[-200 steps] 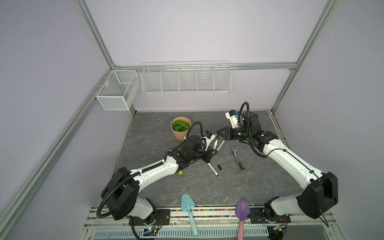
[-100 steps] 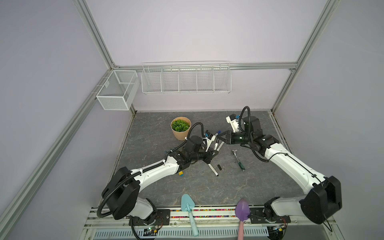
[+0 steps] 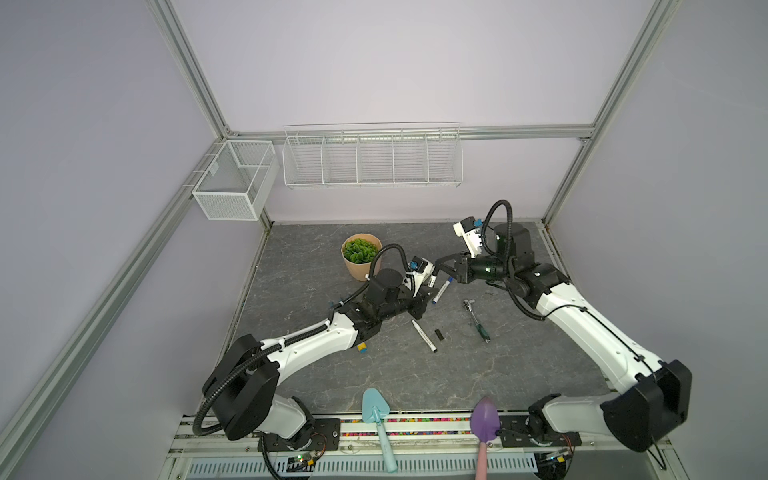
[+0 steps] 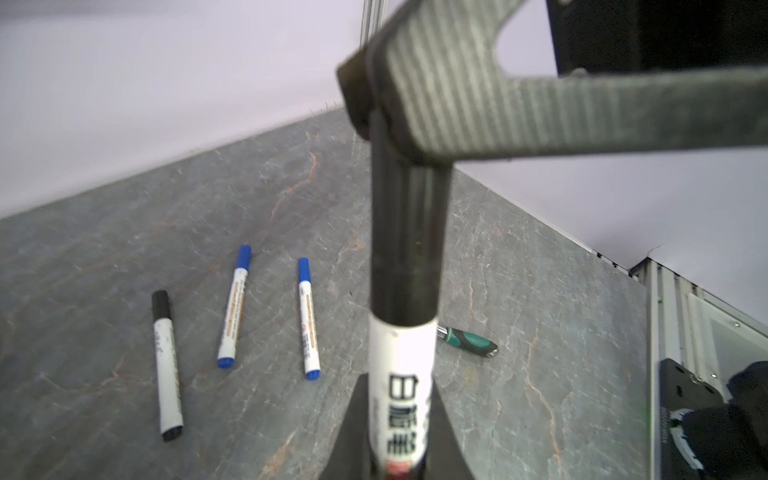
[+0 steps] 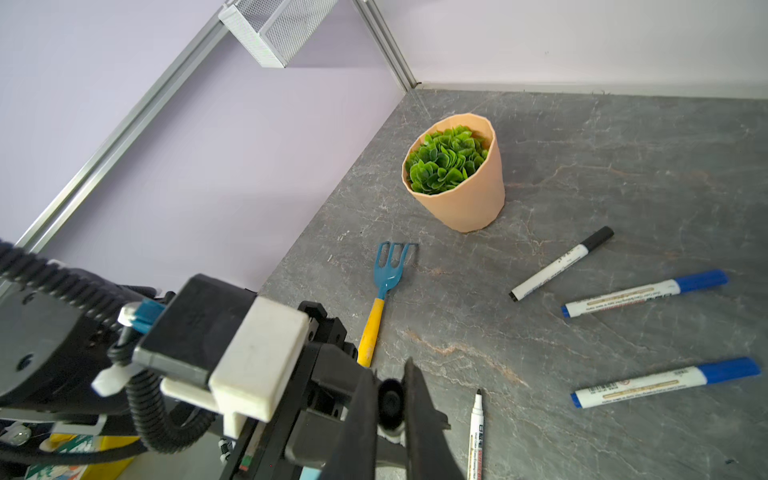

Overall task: Insert the pens into the pen caps
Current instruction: 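Press the black cap down onto the marker tip with the right gripper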

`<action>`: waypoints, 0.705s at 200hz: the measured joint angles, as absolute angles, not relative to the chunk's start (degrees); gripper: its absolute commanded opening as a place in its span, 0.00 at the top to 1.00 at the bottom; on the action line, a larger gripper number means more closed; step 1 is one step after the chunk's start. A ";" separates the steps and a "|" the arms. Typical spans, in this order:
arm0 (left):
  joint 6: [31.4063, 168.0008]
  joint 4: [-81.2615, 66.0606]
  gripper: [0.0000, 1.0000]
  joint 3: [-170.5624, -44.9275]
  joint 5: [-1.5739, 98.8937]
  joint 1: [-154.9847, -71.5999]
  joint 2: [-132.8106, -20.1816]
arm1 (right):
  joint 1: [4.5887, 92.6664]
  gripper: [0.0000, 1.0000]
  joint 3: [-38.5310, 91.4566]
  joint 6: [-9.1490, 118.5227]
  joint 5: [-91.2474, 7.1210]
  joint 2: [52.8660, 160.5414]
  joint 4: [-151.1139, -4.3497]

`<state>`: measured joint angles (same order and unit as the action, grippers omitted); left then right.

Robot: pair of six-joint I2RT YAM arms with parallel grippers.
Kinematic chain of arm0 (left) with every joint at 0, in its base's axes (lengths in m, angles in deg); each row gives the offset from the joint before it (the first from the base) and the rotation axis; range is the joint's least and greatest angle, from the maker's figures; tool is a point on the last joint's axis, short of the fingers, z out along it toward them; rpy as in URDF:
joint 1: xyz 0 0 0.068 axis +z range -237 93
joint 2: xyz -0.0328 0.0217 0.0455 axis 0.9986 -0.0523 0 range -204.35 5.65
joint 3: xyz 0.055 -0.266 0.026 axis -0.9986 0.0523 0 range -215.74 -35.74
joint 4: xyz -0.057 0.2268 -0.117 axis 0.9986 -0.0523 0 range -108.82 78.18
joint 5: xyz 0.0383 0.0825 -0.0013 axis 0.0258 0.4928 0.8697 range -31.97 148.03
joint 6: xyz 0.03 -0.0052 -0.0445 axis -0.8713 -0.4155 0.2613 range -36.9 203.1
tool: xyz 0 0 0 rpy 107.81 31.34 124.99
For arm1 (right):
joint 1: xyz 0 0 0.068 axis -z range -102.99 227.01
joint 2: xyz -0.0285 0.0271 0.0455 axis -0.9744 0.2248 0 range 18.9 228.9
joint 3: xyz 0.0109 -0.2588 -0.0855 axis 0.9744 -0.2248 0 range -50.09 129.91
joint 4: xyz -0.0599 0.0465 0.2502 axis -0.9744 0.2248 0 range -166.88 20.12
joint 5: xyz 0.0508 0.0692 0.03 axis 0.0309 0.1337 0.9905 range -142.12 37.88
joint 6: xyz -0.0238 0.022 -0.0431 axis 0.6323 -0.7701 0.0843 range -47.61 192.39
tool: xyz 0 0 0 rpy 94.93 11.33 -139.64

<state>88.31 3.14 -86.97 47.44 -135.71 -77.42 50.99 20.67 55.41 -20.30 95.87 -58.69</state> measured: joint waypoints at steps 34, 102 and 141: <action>87.02 10.18 1.00 -85.24 49.02 -135.67 -77.27 | 49.85 0.63 22.42 57.08 -20.28 95.48 -54.82; 87.83 16.21 1.00 -81.74 50.72 -138.16 -76.35 | 48.80 0.54 23.91 56.57 -23.38 93.18 -52.28; 88.73 16.25 1.00 -80.34 50.96 -138.79 -76.35 | 48.80 0.56 26.97 56.53 -25.09 93.51 -52.89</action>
<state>88.73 16.25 -80.34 50.96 -138.79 -76.35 48.80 26.97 56.53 -25.09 93.51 -52.89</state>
